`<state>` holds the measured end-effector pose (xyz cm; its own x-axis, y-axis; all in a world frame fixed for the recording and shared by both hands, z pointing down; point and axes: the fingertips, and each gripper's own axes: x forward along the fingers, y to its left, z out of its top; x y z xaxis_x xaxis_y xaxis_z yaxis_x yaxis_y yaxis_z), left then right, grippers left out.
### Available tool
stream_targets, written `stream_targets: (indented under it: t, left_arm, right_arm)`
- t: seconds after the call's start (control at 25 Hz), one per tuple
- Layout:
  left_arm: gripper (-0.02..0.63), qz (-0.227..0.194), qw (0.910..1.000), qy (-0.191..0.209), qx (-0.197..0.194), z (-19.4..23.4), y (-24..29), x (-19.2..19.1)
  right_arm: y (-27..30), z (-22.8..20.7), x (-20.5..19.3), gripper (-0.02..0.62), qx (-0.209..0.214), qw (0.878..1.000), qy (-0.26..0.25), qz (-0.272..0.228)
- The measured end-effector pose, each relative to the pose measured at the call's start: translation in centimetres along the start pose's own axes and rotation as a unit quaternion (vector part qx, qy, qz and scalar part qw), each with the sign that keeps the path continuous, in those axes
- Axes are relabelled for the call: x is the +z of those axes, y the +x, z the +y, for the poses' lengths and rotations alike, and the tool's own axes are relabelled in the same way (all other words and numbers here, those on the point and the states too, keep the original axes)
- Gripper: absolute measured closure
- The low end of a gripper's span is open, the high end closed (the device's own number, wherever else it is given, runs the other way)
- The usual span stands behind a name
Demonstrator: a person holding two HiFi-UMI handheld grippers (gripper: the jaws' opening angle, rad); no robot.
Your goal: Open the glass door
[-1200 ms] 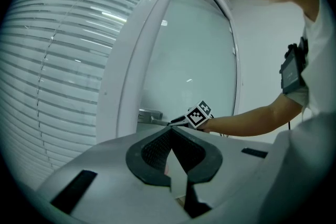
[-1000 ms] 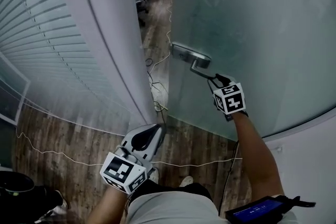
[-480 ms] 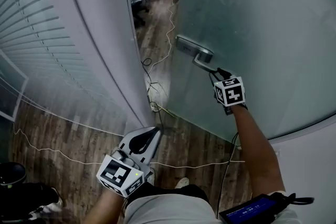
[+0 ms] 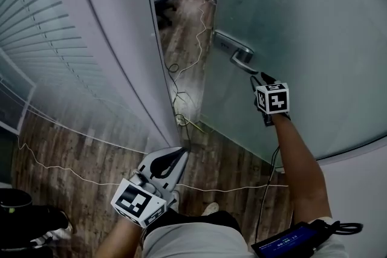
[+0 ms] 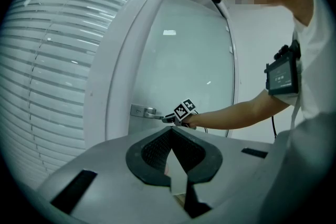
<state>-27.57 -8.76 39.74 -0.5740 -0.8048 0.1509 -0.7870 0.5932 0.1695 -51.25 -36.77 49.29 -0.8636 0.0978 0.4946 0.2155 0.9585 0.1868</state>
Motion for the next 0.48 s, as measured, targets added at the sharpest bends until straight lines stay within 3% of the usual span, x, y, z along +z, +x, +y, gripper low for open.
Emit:
stream_targets:
  t: [0.28, 0.48]
  left_arm:
    - [0.606, -0.005, 1.0, 0.003, -0.007, 0.6, -0.4, 0.0]
    - [0.606, -0.015, 0.9993, 0.014, -0.031, 0.5, -1.0, 0.8]
  right_arm:
    - [-7.1, 3.5, 2.7, 0.453, 0.003, 0.996, 0.001, -0.088]
    - [-14.3, 6.2, 5.0, 0.568, -0.018, 0.987, 0.011, -0.157]
